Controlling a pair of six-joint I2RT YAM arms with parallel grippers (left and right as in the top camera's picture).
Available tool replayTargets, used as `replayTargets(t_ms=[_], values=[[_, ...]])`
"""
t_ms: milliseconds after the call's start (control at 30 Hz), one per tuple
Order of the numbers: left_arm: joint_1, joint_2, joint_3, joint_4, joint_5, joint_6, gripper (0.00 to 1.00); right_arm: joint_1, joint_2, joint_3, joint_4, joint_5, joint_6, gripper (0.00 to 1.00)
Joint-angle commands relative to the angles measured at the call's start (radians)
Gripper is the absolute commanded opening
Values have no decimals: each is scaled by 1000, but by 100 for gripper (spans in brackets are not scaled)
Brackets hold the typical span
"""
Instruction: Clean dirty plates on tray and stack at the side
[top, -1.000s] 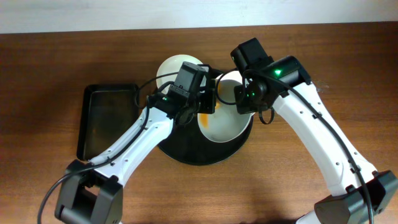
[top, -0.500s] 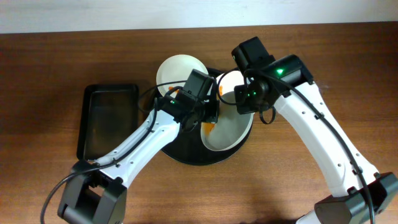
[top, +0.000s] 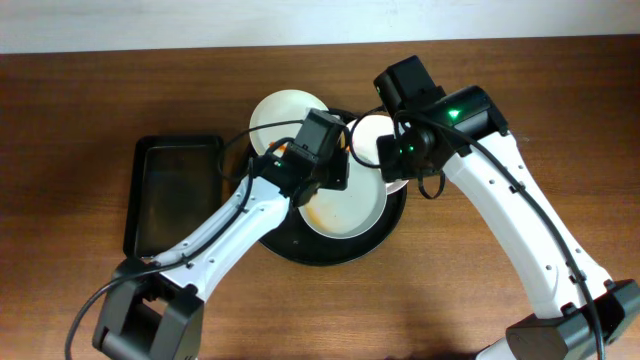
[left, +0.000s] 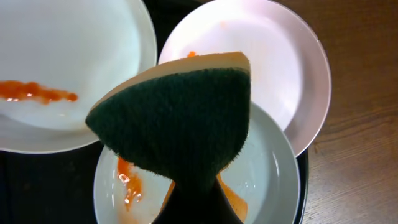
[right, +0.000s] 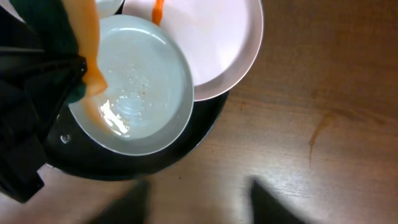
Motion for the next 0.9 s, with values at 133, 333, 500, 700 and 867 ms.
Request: replayTargets(t_ms=[133, 333, 500, 700, 867], values=[[128, 5, 5, -108, 92, 47, 1, -1, 3, -90, 64, -79, -11, 96], [160, 5, 5, -128, 110, 50, 1, -3, 11, -388, 389, -74, -64, 53], [160, 5, 5, -134, 110, 50, 1, -97, 17, -541, 671, -160, -183, 55], [160, 5, 5, -135, 110, 50, 1, -266, 123, -541, 763, -535, -311, 52], [160, 5, 5, -134, 110, 50, 1, -270, 184, -543, 778, -610, -353, 46]])
